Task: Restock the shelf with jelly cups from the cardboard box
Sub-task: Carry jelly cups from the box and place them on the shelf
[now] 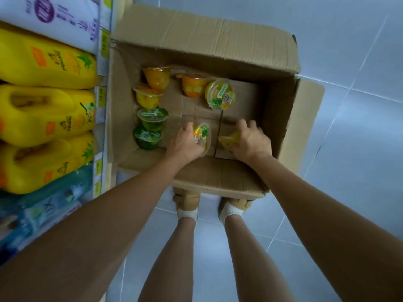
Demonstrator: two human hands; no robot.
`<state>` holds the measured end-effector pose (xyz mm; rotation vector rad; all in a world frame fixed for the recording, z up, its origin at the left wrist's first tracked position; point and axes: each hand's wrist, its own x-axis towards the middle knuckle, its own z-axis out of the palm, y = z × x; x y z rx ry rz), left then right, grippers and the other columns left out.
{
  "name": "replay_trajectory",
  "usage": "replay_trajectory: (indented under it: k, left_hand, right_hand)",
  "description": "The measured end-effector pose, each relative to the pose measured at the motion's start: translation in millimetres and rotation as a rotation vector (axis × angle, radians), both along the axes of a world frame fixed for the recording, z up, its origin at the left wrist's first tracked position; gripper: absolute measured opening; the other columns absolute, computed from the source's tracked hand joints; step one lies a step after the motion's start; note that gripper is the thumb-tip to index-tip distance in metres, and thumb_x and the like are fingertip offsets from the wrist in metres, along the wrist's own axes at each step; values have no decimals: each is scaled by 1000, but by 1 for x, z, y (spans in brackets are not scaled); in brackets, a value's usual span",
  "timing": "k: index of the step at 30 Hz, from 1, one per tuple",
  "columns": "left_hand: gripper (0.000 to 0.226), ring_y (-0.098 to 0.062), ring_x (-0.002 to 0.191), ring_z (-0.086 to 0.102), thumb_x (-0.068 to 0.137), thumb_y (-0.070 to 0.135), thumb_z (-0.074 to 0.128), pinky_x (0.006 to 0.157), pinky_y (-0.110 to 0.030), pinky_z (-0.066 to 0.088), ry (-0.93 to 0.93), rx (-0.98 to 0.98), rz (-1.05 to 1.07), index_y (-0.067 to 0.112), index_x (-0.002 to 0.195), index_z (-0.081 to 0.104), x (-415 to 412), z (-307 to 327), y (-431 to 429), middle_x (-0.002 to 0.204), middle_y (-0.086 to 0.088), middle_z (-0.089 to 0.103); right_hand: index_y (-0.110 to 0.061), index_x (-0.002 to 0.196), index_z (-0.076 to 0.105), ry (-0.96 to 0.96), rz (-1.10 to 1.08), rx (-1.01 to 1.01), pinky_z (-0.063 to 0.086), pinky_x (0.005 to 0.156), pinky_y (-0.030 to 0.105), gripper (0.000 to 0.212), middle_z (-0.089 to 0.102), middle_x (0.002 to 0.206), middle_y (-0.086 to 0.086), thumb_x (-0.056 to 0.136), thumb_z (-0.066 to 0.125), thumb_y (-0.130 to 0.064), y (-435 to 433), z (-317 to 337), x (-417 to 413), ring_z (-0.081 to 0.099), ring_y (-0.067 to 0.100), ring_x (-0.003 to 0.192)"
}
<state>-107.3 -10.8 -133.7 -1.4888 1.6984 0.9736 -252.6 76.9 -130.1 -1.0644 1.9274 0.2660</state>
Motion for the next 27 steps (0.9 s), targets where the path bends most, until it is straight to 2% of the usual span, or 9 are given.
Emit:
replay_trajectory:
  k: [3,7,11,14,19,22,23,25,27]
  left_hand:
    - [58,-29,116,51,89,27,61,85,-36,42,53,1,24,21,138,31,0,43,2,130,-9,46]
    - [60,-27,112,52,85,21,67,87,-36,47,126,8,-36,20,134,33,-5,112,1,130,-7,44]
    - [58,-22,105,50,81,20,70,77,-32,40,188,-15,-110,23,126,34,-12,193,-6,128,-5,42]
    - [56,-19,98,46,82,21,69,77,-30,37,268,-23,-120,23,124,33,-17,259,-10,125,-3,42]
    - [54,-25,108,50,81,19,71,90,-38,45,397,3,-39,22,121,34,-25,370,-12,123,-7,47]
    - [56,-26,108,52,77,15,73,94,-42,46,455,5,14,20,120,37,-28,430,-1,118,-6,48]
    - [55,-25,106,52,77,13,73,92,-39,46,480,22,42,20,119,38,-30,448,4,116,-5,48]
    - [51,-22,102,52,80,10,70,85,-33,46,532,79,108,21,118,39,-31,480,17,115,-4,49]
    - [49,-22,105,55,78,17,71,88,-34,47,572,176,182,27,118,44,-28,507,33,116,-3,54]
  right_hand:
    - [-14,134,35,-32,-67,-32,43,76,36,62,42,127,13,86,66,-39,9,43,-2,48,31,110]
    - [-10,131,38,-62,-172,-58,45,87,41,56,42,126,15,88,61,-39,16,110,-8,47,33,113]
    - [-8,132,39,-67,-308,-58,42,94,42,55,46,127,19,89,59,-37,23,187,-12,44,36,118]
    - [-8,132,42,-66,-509,-88,42,93,40,54,52,124,19,88,58,-35,32,251,-12,47,36,117]
    - [-11,138,42,-120,-899,-177,42,91,38,58,52,127,19,87,61,-32,60,363,-6,51,35,115]
    - [-14,137,44,-161,-1153,-282,41,84,30,56,53,126,15,85,61,-26,87,425,4,54,30,112]
    - [-16,135,46,-173,-1245,-314,42,81,28,53,56,121,11,85,62,-24,97,445,9,56,26,108]
    - [-21,124,51,-227,-1450,-422,50,80,33,40,60,107,3,85,62,-22,118,481,21,61,22,101]
    - [-24,111,53,-286,-1657,-536,55,81,36,25,62,99,-3,88,59,-18,140,514,34,63,19,99]
